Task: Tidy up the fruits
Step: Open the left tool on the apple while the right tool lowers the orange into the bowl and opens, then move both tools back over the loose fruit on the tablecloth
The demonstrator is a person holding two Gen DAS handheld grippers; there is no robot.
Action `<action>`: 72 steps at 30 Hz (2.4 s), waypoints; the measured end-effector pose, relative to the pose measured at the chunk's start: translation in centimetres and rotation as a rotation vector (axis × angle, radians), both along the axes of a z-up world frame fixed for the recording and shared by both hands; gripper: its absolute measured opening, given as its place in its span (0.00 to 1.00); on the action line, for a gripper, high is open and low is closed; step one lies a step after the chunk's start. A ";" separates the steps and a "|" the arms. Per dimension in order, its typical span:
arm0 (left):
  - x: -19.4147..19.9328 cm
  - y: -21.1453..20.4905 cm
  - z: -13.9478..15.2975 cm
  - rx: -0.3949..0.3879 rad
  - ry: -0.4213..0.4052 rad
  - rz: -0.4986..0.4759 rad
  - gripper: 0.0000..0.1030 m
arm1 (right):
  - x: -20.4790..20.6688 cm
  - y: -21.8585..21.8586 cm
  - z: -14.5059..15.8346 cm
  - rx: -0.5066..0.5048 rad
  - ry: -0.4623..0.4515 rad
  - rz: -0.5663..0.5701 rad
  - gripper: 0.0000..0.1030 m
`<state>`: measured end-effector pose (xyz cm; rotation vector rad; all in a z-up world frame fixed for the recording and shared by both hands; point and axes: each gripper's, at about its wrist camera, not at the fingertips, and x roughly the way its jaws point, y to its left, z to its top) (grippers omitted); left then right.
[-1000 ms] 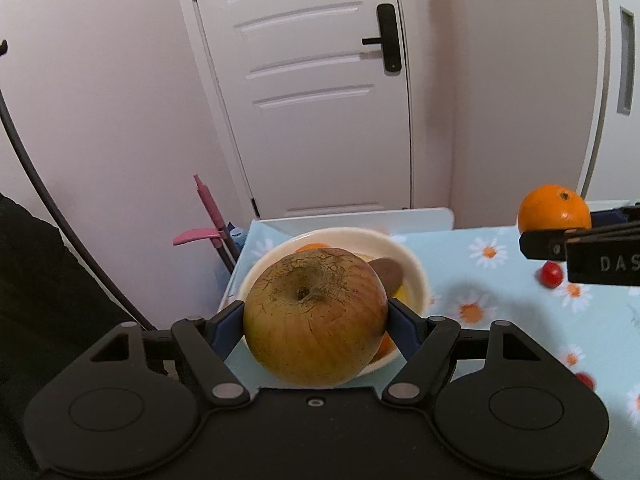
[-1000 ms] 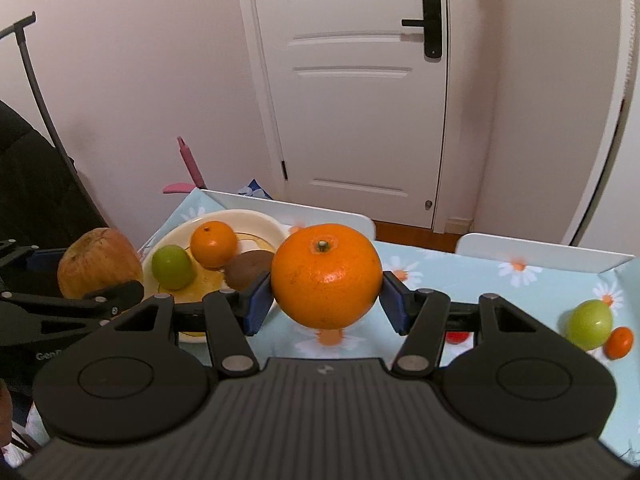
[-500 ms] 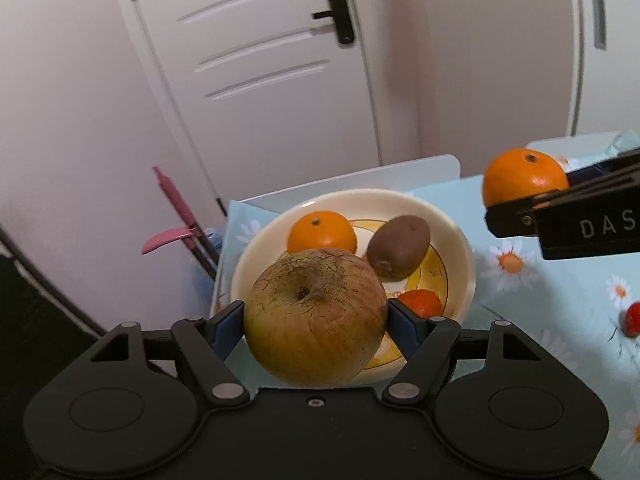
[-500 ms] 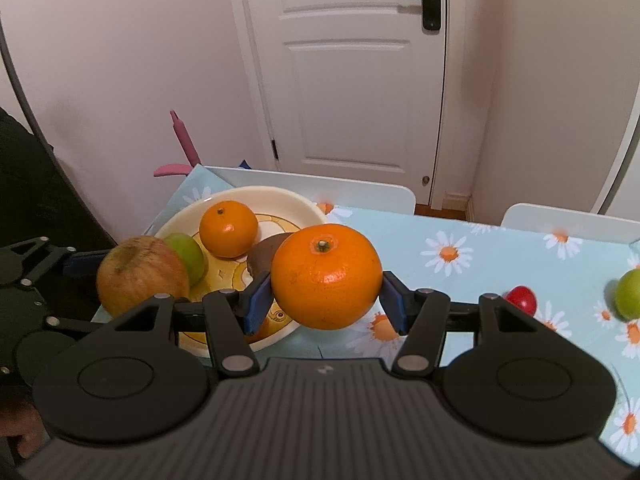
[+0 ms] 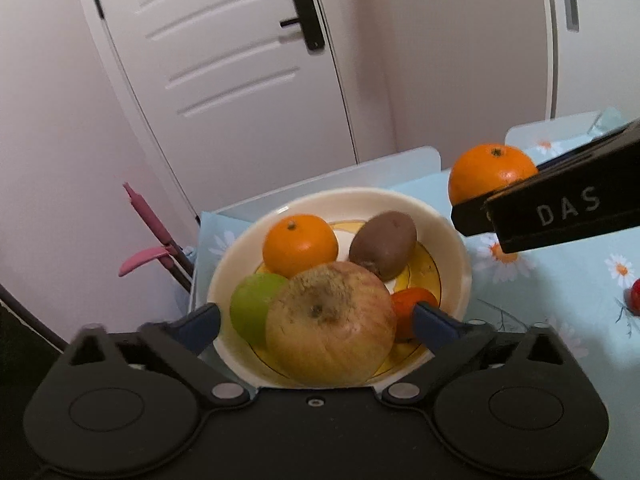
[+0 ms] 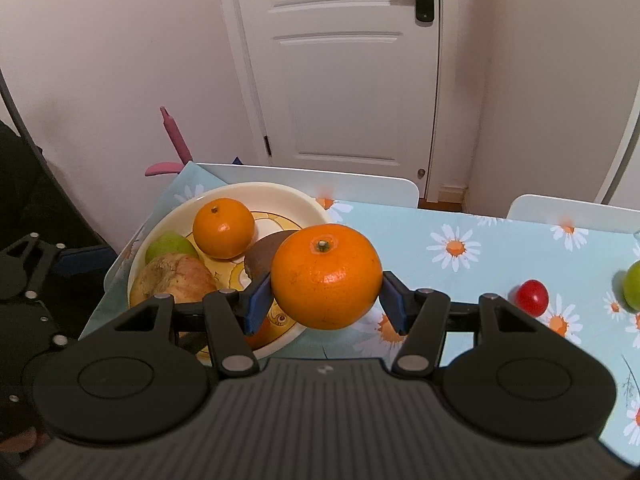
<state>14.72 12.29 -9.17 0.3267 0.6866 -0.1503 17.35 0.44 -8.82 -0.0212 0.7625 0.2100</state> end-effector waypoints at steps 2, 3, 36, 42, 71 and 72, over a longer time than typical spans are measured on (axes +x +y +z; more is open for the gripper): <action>-0.2 0.3 0.3 -0.011 0.006 0.019 1.00 | 0.1 -0.1 0.1 -0.004 0.003 0.018 0.70; -0.3 0.4 0.5 -0.012 0.009 0.031 1.00 | 0.1 -0.2 0.2 -0.006 0.004 0.029 0.70; -4.3 1.1 0.8 -0.075 0.071 0.255 1.00 | 2.5 0.2 -1.4 0.041 0.004 0.247 1.00; -4.8 0.6 1.3 -0.080 0.083 0.255 1.00 | 1.9 -0.5 -0.6 0.030 0.015 0.219 1.00; -5.3 -4.6 6.3 -0.116 0.060 -0.001 1.00 | -6.6 -11.3 5.4 -0.010 -0.068 -0.162 1.00; -5.3 -5.1 6.3 -0.113 0.059 -0.011 1.00 | -7.0 -12.0 5.5 -0.012 -0.069 -0.170 1.00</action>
